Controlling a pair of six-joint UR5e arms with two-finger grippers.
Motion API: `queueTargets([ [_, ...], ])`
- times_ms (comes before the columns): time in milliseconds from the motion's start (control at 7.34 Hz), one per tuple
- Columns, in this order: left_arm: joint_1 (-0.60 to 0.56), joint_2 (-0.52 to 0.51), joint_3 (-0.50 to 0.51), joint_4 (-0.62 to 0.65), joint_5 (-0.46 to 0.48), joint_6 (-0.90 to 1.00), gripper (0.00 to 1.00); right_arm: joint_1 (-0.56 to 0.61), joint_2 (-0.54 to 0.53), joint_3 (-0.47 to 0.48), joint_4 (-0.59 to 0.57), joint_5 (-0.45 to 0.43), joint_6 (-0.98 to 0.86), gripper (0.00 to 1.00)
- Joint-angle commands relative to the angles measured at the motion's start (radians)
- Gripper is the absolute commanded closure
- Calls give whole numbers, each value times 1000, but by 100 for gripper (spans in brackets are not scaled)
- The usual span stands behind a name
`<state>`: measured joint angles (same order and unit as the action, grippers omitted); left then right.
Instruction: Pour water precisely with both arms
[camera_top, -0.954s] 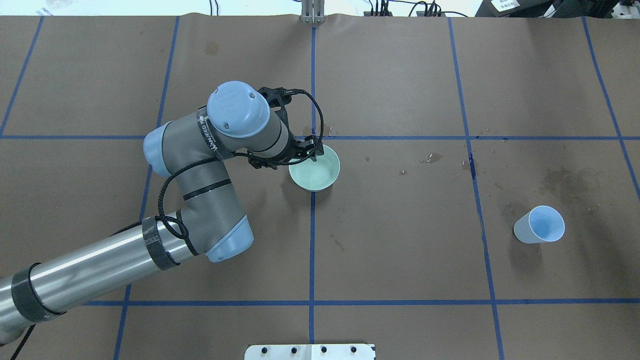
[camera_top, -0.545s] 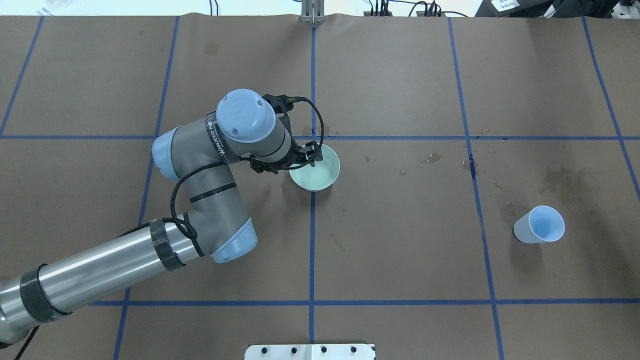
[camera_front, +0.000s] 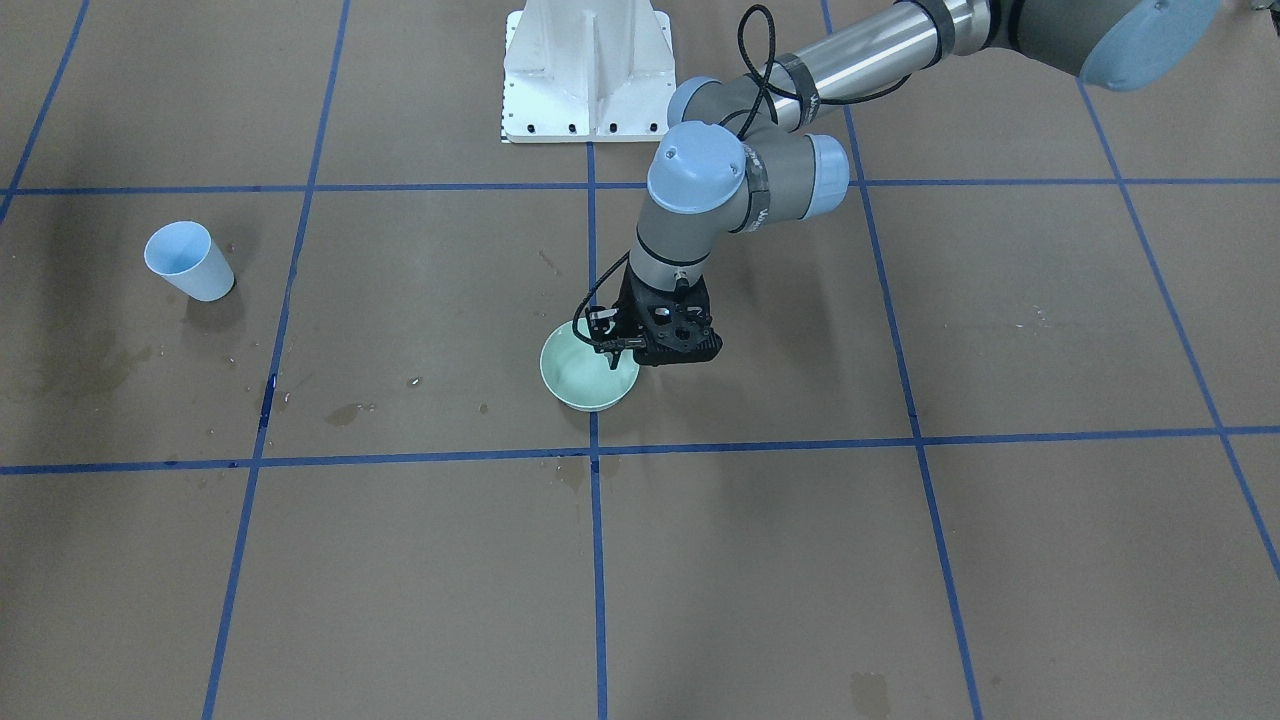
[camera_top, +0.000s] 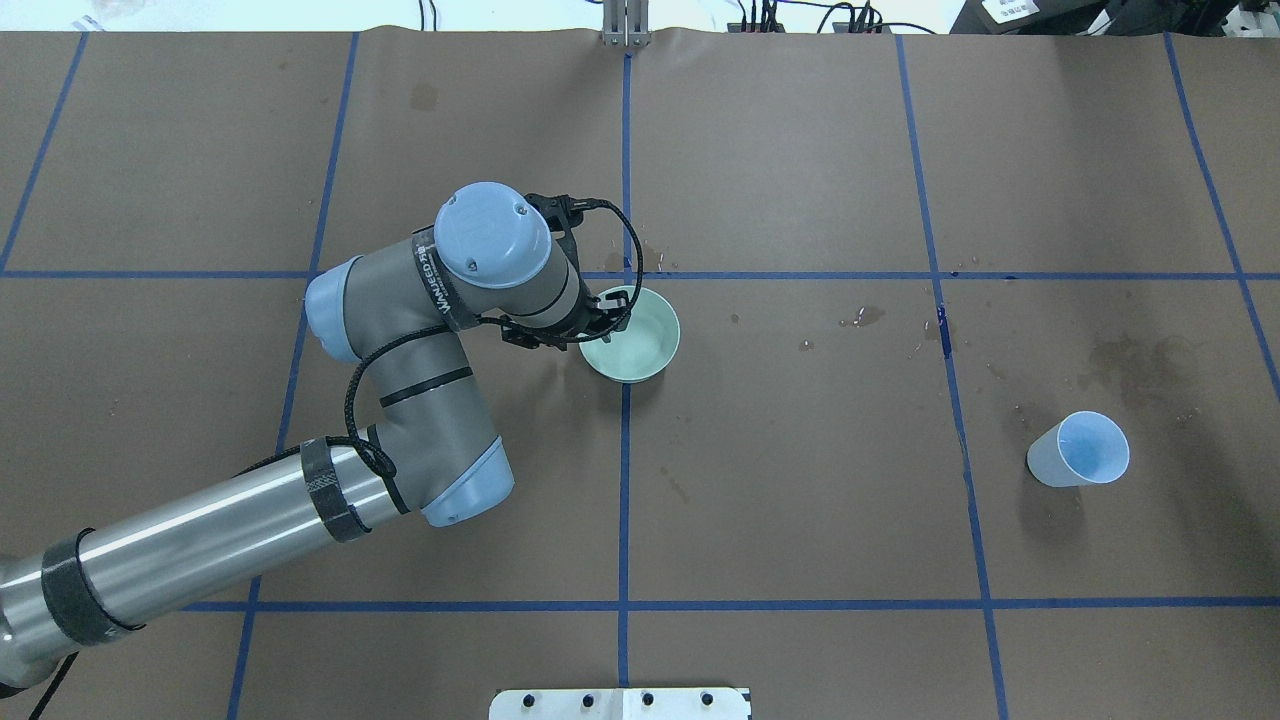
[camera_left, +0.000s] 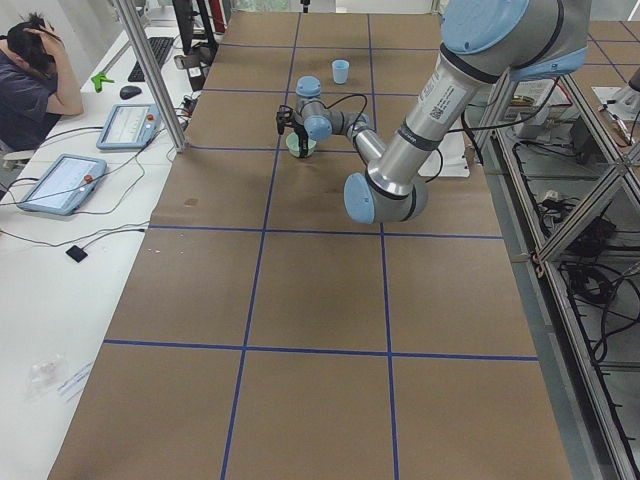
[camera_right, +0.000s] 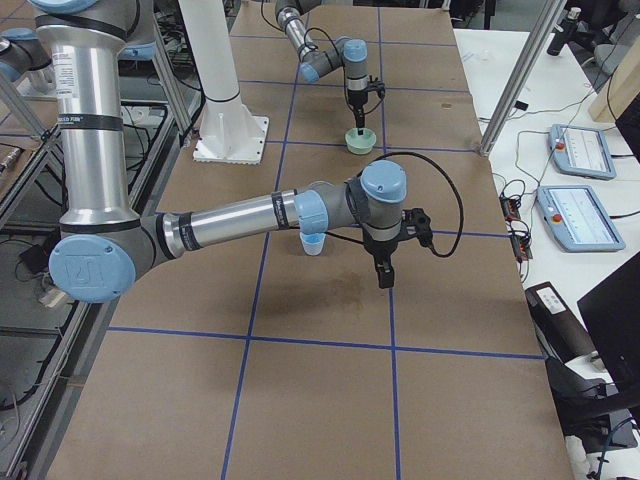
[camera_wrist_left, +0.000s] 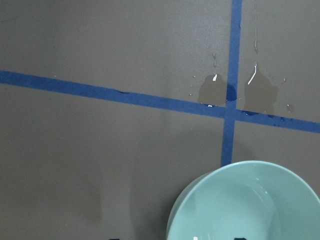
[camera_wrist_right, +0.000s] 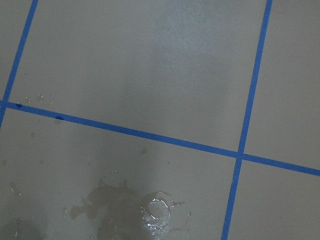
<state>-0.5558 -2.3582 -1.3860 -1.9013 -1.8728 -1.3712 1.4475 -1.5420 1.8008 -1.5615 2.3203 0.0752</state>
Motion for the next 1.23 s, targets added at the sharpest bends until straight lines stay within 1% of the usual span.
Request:
queueTargets([
  [0, 1, -1, 15, 2, -2, 3, 47, 7, 3, -12, 0, 19, 0, 0],
  [136, 1, -3, 15, 2, -2, 1, 58, 7, 6, -18, 0, 19, 0, 0],
  [272, 1, -4, 13, 5, -3, -3, 75, 7, 17, -29, 0, 19, 0, 0],
  [409, 1, -10, 12, 16, -3, -3, 96, 8, 17, -31, 0, 19, 0, 0],
  [545, 1, -10, 10, 19, -3, -3, 100, 10, 17, -31, 0, 19, 0, 0],
  [681, 1, -10, 5, 21, -3, -3, 100, 10, 17, -34, 0, 19, 0, 0],
  [817, -3, -12, -8, 50, -21, 1, 100, 10, 17, -38, 0, 21, 0, 0],
  [1090, -79, -4, -98, 140, -110, 8, 100, 25, 16, -52, 1, 25, -32, 0],
])
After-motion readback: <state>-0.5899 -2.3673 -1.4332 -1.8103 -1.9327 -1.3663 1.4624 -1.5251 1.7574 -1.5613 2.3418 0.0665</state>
